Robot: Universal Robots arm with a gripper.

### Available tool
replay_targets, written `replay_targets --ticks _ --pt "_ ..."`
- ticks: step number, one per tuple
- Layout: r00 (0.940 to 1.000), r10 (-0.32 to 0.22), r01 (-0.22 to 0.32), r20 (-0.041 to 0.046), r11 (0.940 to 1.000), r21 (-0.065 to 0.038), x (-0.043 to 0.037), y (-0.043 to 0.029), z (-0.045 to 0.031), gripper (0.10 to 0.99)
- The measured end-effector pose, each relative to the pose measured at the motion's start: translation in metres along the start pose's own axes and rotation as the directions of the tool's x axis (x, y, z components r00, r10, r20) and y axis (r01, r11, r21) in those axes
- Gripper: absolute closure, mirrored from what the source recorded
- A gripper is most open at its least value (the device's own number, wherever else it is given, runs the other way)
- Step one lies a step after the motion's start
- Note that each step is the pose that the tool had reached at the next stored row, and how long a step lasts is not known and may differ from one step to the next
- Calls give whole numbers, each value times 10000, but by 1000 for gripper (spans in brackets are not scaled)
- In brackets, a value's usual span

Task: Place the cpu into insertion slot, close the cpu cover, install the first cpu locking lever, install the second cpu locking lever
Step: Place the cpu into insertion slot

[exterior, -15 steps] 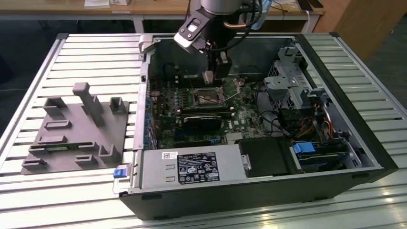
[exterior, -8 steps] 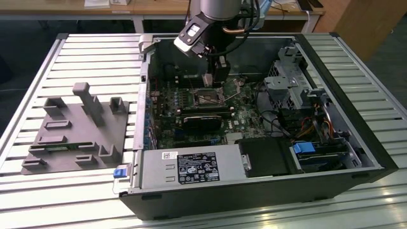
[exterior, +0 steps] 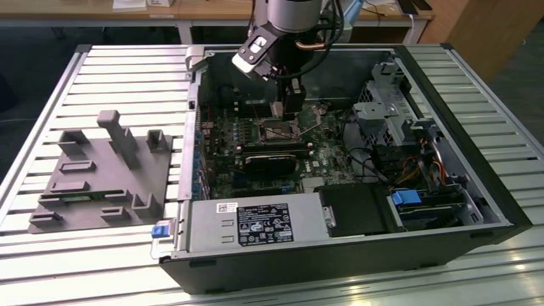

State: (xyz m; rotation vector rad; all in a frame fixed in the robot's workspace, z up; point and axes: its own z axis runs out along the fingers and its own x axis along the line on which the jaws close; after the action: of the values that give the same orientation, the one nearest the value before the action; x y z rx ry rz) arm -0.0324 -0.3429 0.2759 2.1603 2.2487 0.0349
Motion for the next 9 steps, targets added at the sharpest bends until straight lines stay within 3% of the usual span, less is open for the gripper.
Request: replay_targets --ticks 2,9 --pt "10000 -3 3 89 10000 3 1 -1 23 549" --pt "10000 -3 3 100 10000 3 10 -4 140 549"
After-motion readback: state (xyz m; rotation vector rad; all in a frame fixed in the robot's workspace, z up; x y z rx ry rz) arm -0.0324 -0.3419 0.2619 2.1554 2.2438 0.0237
